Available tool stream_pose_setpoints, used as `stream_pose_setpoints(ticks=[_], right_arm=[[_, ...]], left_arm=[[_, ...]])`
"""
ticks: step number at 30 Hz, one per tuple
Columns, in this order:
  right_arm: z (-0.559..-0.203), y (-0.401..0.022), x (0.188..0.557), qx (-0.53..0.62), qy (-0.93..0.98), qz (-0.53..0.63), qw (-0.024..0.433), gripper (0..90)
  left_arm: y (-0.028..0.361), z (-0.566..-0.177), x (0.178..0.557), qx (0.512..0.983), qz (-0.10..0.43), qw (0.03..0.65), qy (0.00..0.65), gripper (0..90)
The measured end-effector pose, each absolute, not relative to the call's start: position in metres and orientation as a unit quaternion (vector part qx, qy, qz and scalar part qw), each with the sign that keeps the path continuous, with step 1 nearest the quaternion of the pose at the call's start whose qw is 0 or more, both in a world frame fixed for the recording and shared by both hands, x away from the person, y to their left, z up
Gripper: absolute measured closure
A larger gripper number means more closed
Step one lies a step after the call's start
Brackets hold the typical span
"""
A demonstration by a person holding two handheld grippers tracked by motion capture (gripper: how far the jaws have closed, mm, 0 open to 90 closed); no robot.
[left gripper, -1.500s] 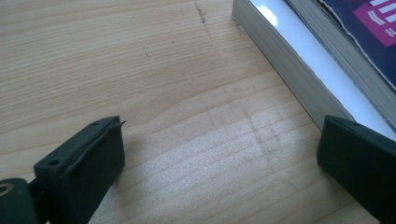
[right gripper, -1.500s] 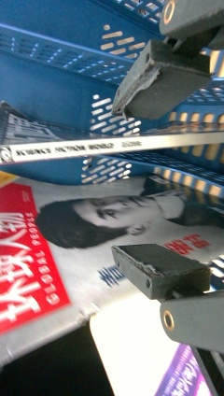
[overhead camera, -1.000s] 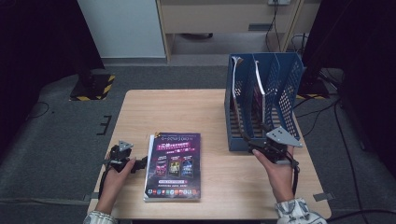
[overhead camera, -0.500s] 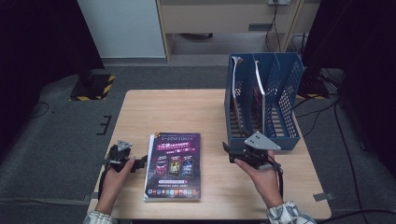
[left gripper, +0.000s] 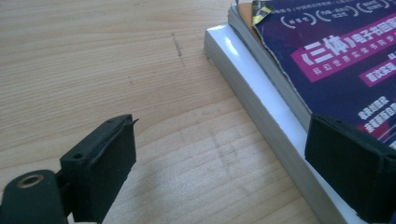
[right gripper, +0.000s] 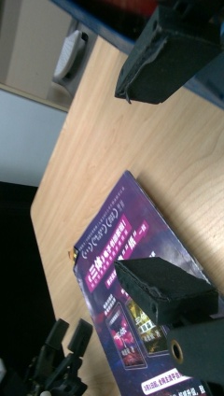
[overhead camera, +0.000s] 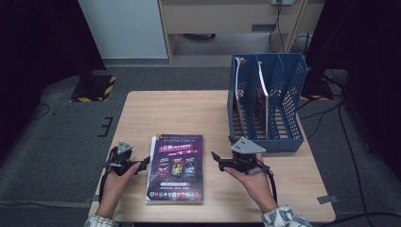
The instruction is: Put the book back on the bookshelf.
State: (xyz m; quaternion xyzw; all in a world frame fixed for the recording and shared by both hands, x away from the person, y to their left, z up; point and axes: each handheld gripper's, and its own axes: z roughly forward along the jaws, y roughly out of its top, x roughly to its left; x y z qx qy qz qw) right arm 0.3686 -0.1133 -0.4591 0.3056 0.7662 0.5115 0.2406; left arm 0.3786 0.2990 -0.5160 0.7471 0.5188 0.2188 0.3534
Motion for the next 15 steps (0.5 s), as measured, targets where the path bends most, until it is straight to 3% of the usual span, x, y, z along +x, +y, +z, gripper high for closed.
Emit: stream_pose_setpoints(ticks=[10, 15], right_arm=[[-0.475, -0.079, 0.378, 0.300, 0.788, 0.492, 0.216, 15.9], [-0.481, -0.059, 0.385, 0.279, 0.800, 0.490, 0.206, 27.6]], left_arm=[[0.294, -0.507, 0.374, 0.741, 0.222, 0.369, 0.516, 15.8], [0.291, -0.499, 0.372, 0.743, 0.221, 0.379, 0.505, 23.0]])
